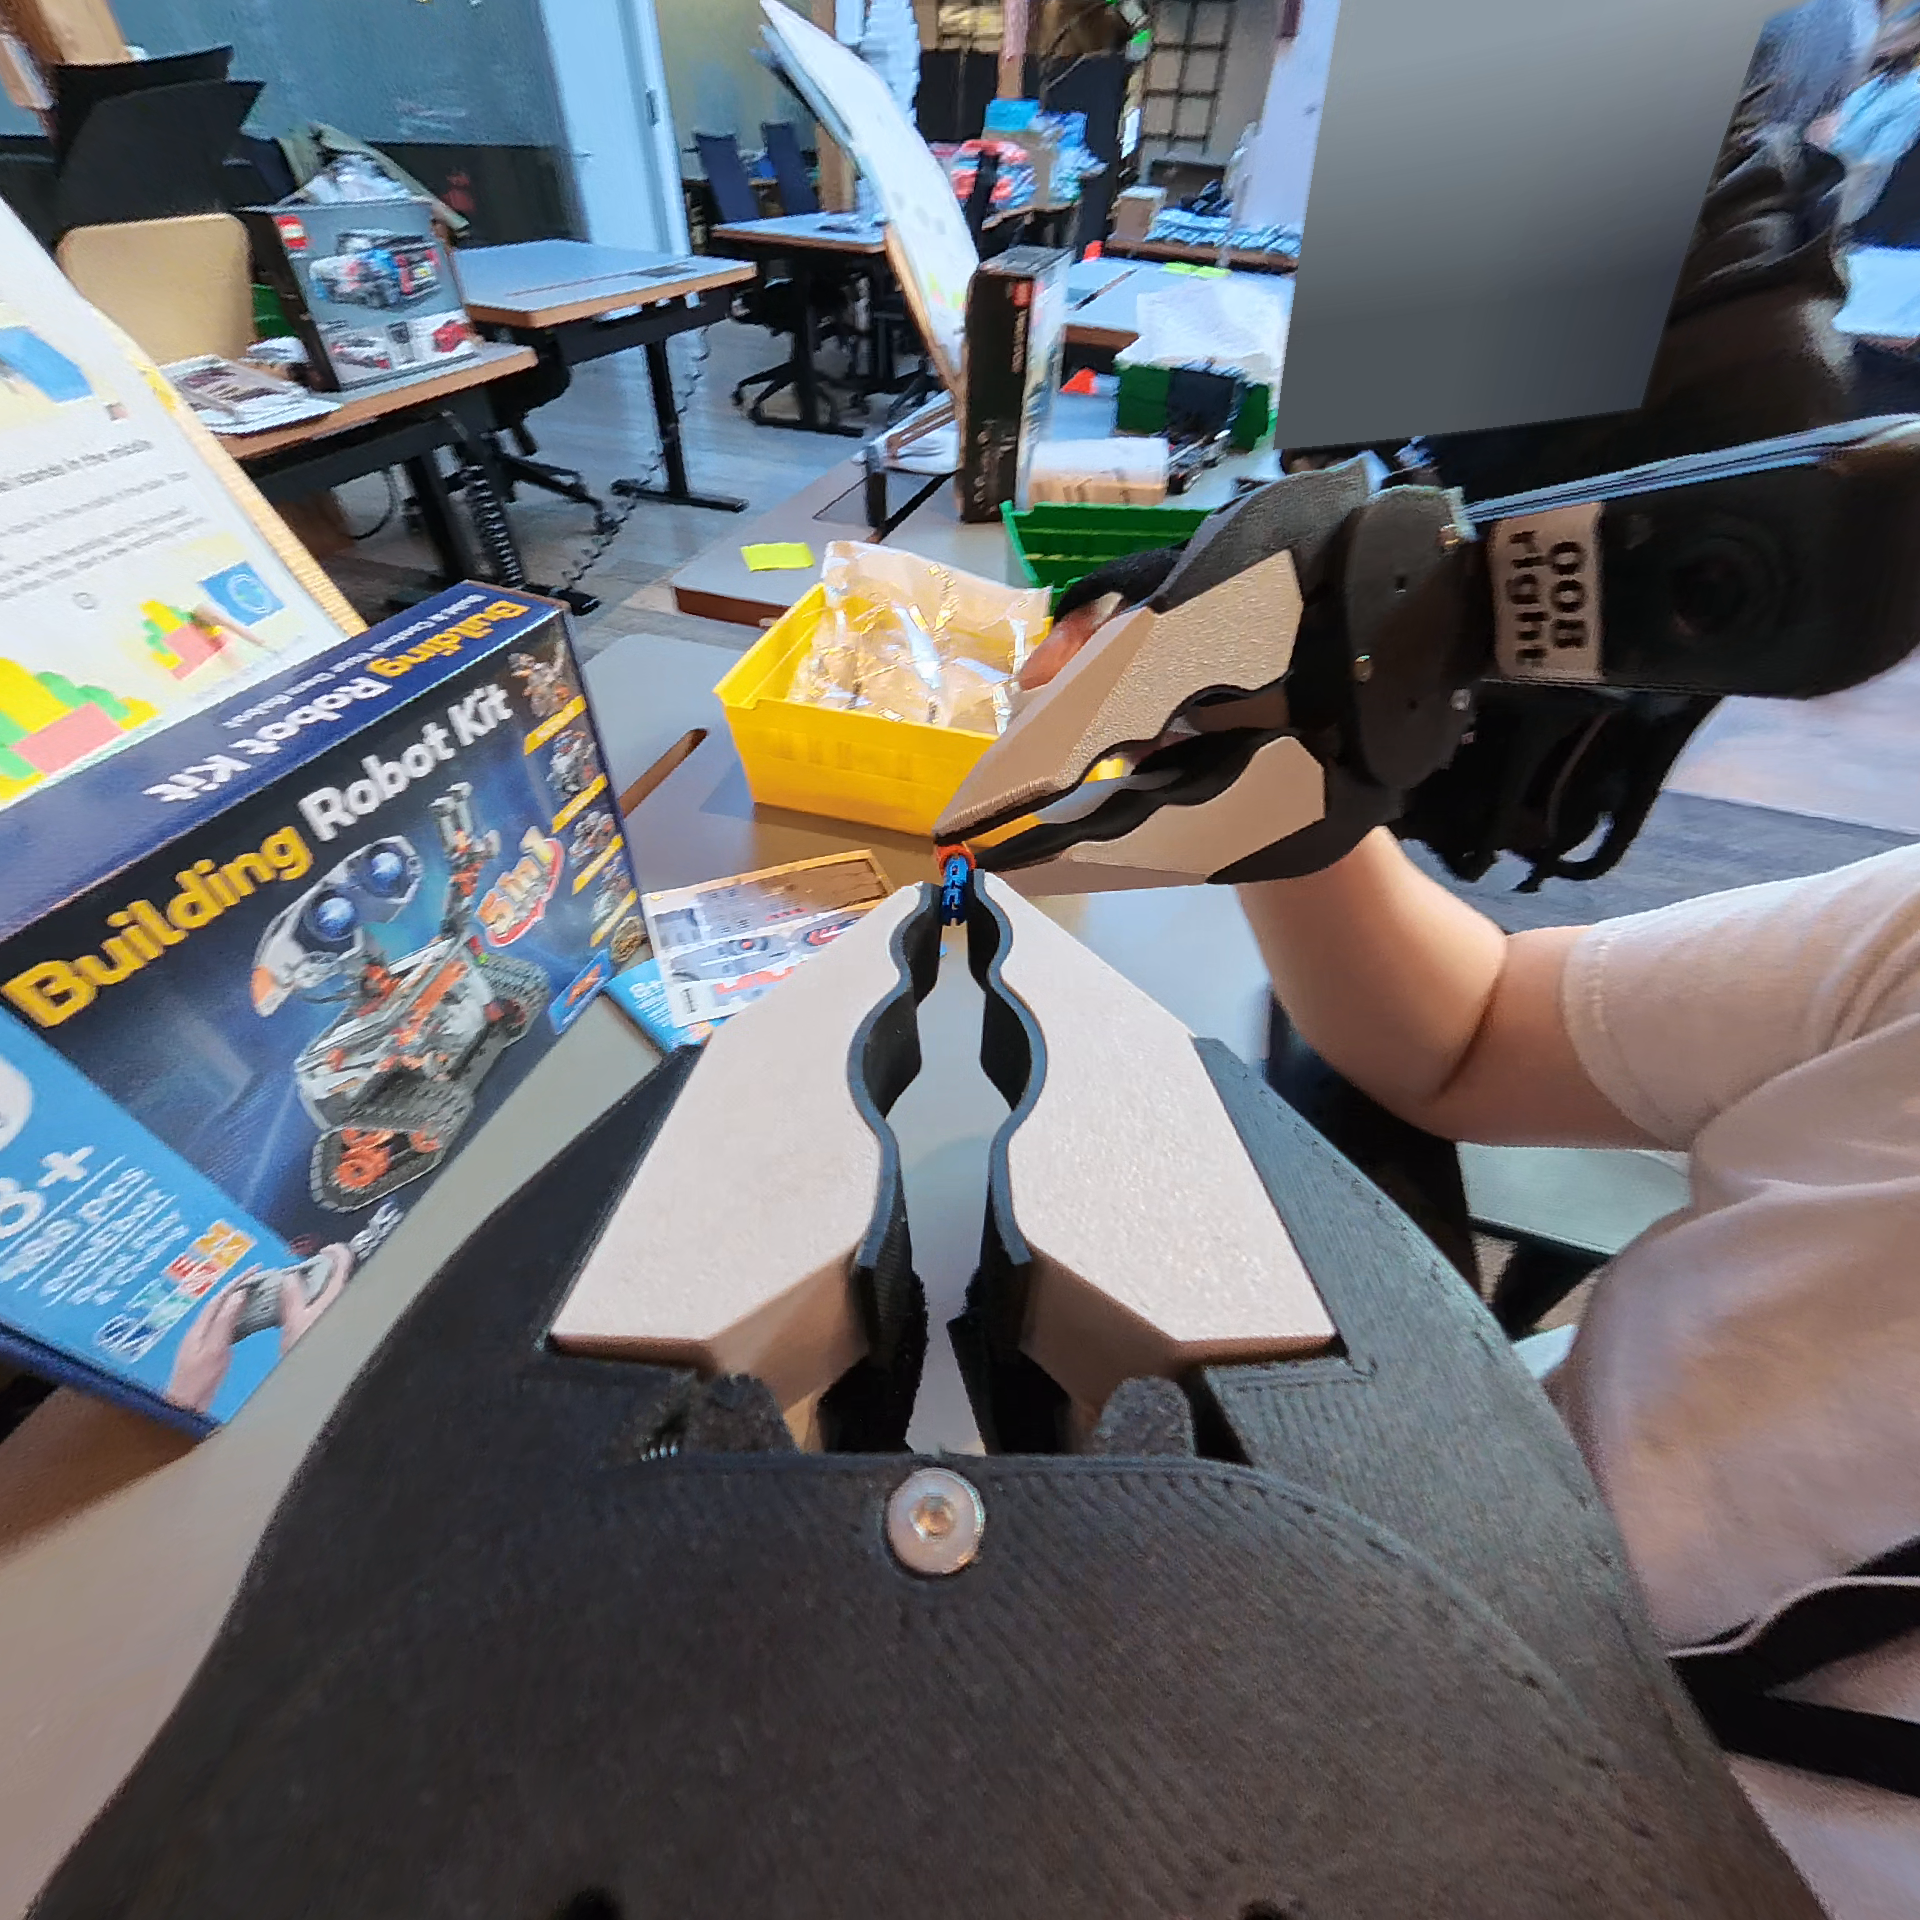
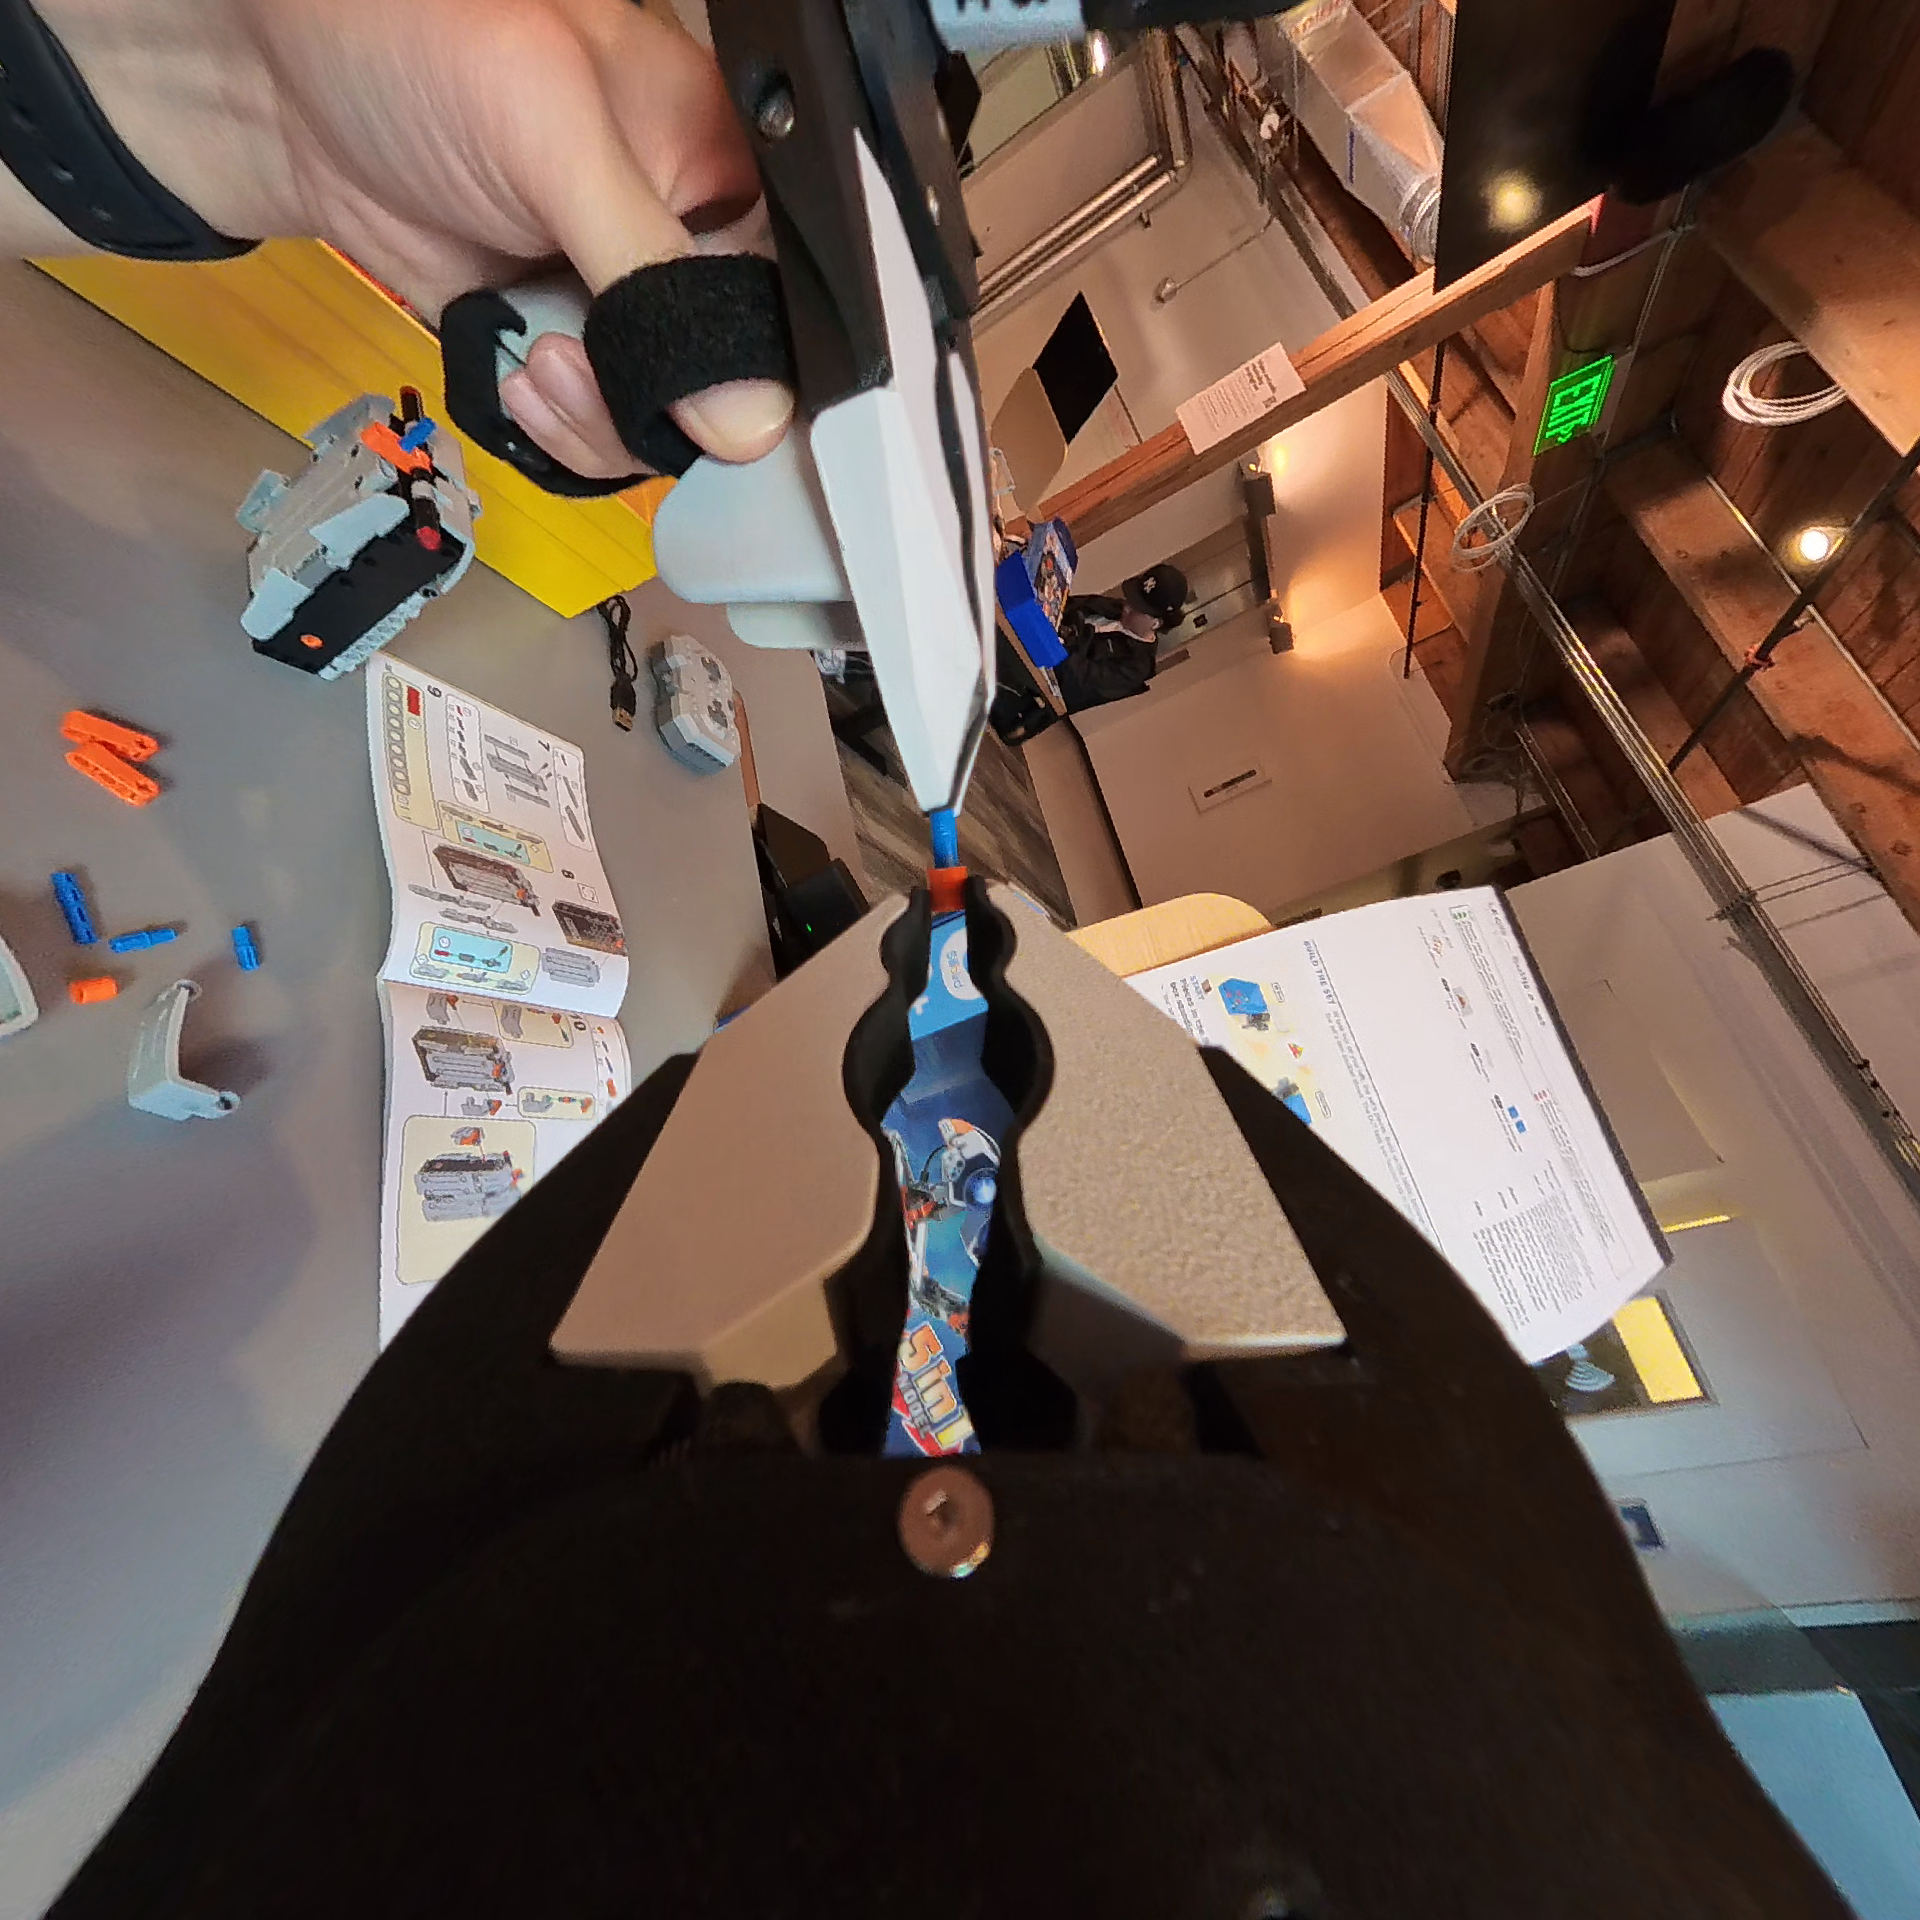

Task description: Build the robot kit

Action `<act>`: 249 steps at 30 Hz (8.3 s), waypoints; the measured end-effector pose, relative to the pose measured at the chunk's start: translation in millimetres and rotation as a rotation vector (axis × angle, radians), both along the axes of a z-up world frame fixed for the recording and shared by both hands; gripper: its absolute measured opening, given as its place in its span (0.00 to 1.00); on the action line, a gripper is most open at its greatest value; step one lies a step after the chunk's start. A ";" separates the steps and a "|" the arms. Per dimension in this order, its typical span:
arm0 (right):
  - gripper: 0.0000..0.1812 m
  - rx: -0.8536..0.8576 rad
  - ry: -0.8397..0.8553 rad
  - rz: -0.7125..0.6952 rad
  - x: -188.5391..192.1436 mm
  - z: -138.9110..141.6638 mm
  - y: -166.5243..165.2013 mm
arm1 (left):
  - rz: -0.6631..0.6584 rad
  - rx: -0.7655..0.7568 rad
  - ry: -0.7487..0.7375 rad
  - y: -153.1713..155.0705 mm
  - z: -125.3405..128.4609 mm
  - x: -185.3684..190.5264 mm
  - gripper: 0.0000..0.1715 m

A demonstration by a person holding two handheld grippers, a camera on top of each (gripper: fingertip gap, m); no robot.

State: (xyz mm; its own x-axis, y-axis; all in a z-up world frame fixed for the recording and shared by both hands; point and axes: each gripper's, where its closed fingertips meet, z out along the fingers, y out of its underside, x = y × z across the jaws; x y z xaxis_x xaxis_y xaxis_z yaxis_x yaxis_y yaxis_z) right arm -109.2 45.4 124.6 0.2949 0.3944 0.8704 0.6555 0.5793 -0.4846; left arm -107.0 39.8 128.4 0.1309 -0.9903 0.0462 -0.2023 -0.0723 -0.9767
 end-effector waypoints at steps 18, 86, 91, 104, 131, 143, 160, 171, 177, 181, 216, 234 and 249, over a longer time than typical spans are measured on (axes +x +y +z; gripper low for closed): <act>0.02 0.014 -0.027 -0.153 -0.8 -10.9 21.4 | 0.226 0.164 0.129 19.7 -11.6 -1.3 0.02; 0.02 0.029 0.042 -0.170 -6.3 -9.9 23.9 | 0.209 0.144 0.102 20.0 -8.6 -9.5 0.02; 0.02 0.034 0.077 -0.051 -8.1 -5.9 13.2 | 0.102 0.040 0.043 10.9 -4.6 -11.5 0.02; 0.02 -0.054 0.241 0.160 -8.6 0.6 1.0 | 0.024 -0.020 -0.014 0.1 2.7 -11.5 0.02; 0.02 -0.054 0.246 0.161 -7.2 4.8 -3.6 | 0.035 0.009 -0.018 -4.1 7.4 -11.7 0.02; 0.03 -0.032 0.248 0.220 -8.1 9.2 -14.6 | -0.016 -0.048 -0.054 -7.8 10.1 -12.3 0.02; 0.02 -0.109 0.313 0.276 -4.9 14.3 -17.9 | -0.086 -0.124 -0.114 -13.3 15.8 -12.1 0.02; 0.03 -0.091 0.295 0.259 -4.3 15.0 -18.4 | -0.089 -0.113 -0.105 -15.0 15.2 -11.7 0.02; 0.03 -0.064 0.261 0.240 -5.9 13.1 -18.8 | -0.101 -0.120 -0.102 -16.4 14.3 -10.8 0.02; 0.03 -0.067 0.262 0.244 -5.5 13.0 -19.2 | -0.107 -0.125 -0.092 -16.9 12.4 -10.7 0.02; 0.03 -1.212 -1.316 -0.442 170.5 -289.9 -23.5 | 0.232 -0.082 -0.182 21.2 44.7 -122.8 0.02; 0.11 -1.219 -1.167 -0.425 163.7 -268.2 -18.1 | 0.204 -0.128 -0.192 23.3 41.7 -121.2 0.02; 0.13 -1.049 -0.633 -0.079 161.1 -271.9 -20.8 | 0.189 -0.133 -0.175 23.0 38.5 -113.7 0.02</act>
